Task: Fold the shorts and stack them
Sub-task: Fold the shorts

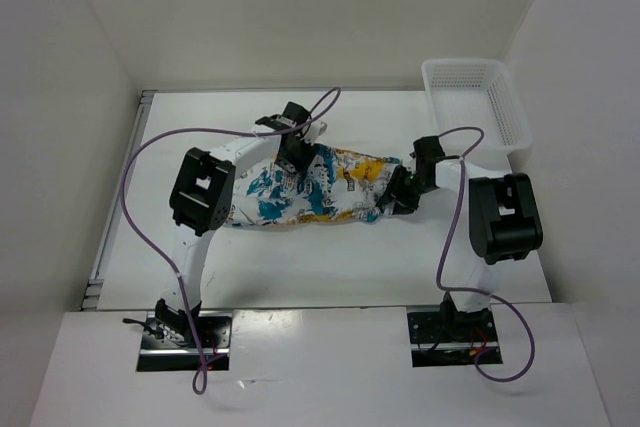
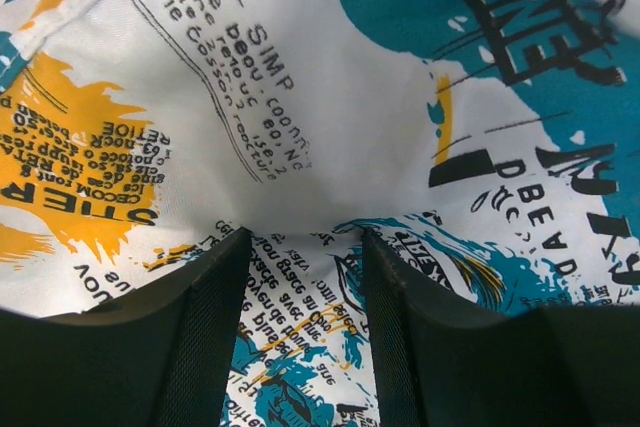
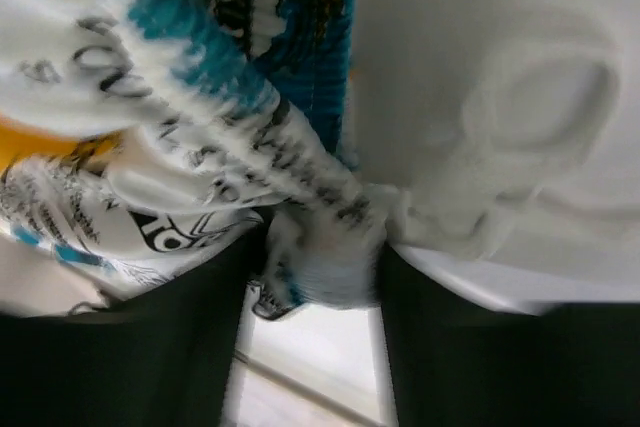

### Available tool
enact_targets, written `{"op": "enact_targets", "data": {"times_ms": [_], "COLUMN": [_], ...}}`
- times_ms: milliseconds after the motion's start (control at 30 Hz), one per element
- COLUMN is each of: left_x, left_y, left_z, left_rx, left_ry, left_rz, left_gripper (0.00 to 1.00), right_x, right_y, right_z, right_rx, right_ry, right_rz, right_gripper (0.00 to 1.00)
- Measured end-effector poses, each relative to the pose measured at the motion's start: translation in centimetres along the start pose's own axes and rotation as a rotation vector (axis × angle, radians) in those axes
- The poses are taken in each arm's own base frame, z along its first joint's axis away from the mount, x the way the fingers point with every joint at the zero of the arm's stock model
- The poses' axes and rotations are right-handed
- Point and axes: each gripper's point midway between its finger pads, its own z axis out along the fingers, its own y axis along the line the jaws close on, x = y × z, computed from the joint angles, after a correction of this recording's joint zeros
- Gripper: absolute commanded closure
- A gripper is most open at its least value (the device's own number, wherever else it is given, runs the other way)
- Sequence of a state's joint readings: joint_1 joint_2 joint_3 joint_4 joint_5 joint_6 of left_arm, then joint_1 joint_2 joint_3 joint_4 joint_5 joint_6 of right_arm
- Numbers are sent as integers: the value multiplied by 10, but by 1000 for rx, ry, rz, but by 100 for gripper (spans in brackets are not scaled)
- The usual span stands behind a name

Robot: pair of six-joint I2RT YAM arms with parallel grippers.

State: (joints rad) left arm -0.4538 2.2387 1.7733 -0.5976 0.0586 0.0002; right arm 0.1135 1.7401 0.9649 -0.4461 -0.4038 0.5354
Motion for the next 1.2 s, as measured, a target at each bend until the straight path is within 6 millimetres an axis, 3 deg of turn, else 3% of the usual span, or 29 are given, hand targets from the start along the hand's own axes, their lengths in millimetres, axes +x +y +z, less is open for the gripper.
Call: {"op": "enact_targets", "data": {"times_ms": [67,100,167,333,467,567,667,733,867,1000,1100,1200], "left_x": [0,0,1,1,0,-1,0,-8,-25,-30,-22,-4], "left_y": [-1,-1,-1,-1,-1,-3,-8,-13,-17,-18,-18,-18], "left_z": [0,0,0,0,0,-2,-6,-14,-50,-94,-95,-66], "left_rx": [-2,-2,-5,-13,-16,-11,8,20,31,29,37,75], "left_ry": [1,1,1,-1,-2,2,15,5,-62,-138,-127,-53], "left_rz": [4,5,6,9,10,9,10,12,21,22,17,0], "left_gripper": [44,44,44,44,44,44,39,30,25,25,25,25], "right_x": [0,1,3,-4,-36,-71,-102,-115,-124,-126,-129,-132], "right_y": [0,1,1,2,4,20,37,41,41,40,35,32], "right_z": [5,8,12,11,-1,-26,-66,-97,-136,-157,-162,-168], "right_rx": [-6,-10,-17,-12,41,50,46,60,103,149,191,232], "right_ry": [15,27,44,32,-55,-158,-287,-375,-472,-523,-533,-534], "right_rz": [20,31,51,-25,-194,-341,-449,-502,-582,-664,-708,-750], "right_gripper": [76,92,100,100,100,100,100,100,100,100,100,100]}}
